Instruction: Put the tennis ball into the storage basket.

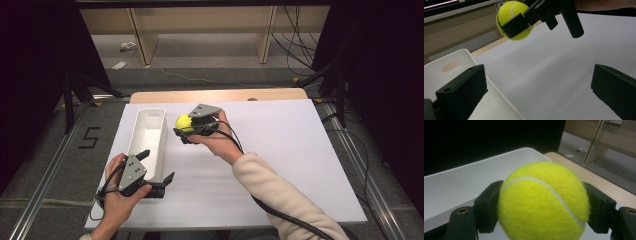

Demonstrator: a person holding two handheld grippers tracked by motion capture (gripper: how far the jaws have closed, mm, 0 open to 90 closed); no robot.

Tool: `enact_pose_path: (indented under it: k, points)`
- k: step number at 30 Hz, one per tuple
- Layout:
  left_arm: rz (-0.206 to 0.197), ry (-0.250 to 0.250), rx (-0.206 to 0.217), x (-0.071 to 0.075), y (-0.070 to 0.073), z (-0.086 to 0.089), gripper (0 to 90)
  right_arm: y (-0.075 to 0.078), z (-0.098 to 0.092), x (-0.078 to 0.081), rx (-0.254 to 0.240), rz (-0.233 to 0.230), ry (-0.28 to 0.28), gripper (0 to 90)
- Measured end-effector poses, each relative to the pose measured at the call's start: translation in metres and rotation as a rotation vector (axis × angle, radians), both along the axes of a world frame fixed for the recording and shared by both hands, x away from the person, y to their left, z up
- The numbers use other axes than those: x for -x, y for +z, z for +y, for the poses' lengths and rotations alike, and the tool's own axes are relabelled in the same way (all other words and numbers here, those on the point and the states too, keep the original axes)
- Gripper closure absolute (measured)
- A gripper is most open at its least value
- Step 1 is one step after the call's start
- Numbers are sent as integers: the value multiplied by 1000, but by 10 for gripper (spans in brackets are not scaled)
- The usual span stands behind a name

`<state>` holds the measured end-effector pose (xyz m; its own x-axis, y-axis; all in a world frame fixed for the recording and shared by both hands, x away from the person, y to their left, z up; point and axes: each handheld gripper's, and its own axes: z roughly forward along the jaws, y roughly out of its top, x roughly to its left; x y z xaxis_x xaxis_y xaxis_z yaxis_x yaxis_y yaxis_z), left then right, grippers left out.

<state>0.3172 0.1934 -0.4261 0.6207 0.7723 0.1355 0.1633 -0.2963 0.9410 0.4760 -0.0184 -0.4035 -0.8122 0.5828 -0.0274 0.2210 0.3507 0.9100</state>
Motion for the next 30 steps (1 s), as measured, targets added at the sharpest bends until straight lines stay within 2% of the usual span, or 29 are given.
enact_pose_path:
  k: [30]
  points:
    - [-1,-2,-2,0,0,0,0,5,15,-1,1,-8,20,262]
